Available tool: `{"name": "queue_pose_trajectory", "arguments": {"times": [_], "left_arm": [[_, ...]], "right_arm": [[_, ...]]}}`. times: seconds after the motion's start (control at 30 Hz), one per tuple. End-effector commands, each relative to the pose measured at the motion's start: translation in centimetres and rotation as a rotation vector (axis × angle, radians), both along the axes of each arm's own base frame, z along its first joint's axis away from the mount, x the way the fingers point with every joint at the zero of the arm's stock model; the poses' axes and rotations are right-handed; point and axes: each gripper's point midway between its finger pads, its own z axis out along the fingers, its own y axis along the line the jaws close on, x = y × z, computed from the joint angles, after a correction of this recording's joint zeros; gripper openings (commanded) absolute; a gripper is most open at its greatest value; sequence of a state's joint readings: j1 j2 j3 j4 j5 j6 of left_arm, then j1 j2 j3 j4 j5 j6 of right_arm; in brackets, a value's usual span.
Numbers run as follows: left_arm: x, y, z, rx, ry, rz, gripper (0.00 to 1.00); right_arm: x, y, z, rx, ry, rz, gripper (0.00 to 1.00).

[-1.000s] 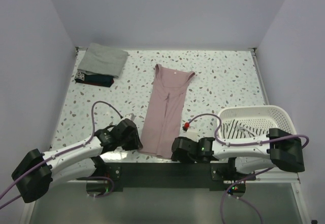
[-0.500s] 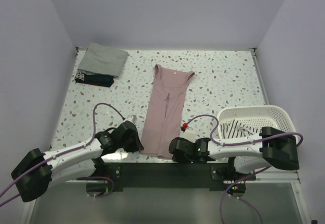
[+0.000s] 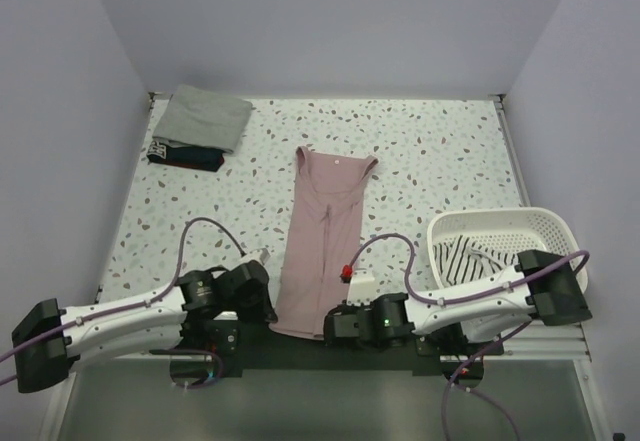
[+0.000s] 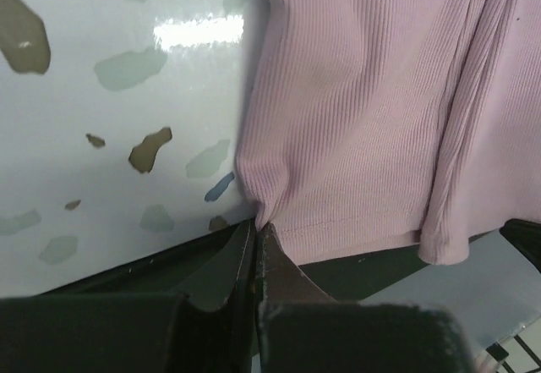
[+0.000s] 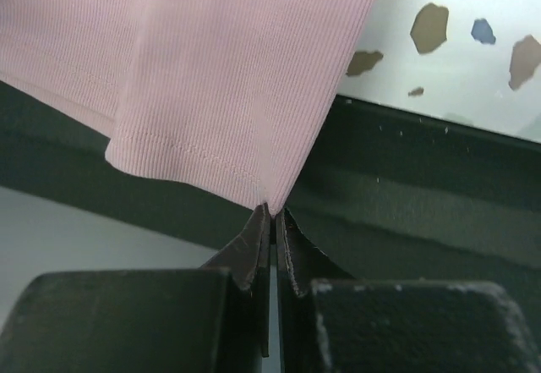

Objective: Fold and stack the tank tops
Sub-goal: Fold the tank top

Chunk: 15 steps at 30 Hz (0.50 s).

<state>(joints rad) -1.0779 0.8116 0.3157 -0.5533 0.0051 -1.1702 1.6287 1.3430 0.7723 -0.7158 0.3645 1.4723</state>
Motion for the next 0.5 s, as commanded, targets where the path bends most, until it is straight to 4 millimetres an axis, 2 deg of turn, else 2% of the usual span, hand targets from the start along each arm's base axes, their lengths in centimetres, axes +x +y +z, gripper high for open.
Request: {"name": "queue_pose_trajectory", "arguments": {"times": [0.0, 0.07, 0.1, 0.23, 0.4, 0.47], "left_arm": [[-1.2, 1.5, 0.5, 0.043, 0.052, 0.035, 0.0], [-0.7, 0.6, 2.0, 0.015, 0.029, 0.023, 0.0], [0.2, 0.6, 2.3, 0.03, -0.008, 0.04, 0.0], [2.7, -1.7, 4.6, -0.008, -0.104, 0.038, 0.0], [6.9, -3.1, 7.0, -0.035, -0.189, 0.098, 0.0], [9.3, -3.3, 8.0, -0.067, -0.234, 0.132, 0.0]], "right_arm": [[1.1, -2.0, 2.5, -0.053, -0.093, -0.056, 0.0], [2.0, -2.1, 3.6, -0.036, -0.136, -0.068, 0.0], [2.4, -2.1, 4.2, -0.02, -0.15, -0.076, 0.0], [4.7, -2.3, 5.6, -0.018, -0.191, -0.107, 0.0], [8.3, -2.7, 6.6, -0.013, -0.238, -0.146, 0.0], [9.4, -2.5, 6.9, -0.008, -0.254, -0.157, 0.0]]}}
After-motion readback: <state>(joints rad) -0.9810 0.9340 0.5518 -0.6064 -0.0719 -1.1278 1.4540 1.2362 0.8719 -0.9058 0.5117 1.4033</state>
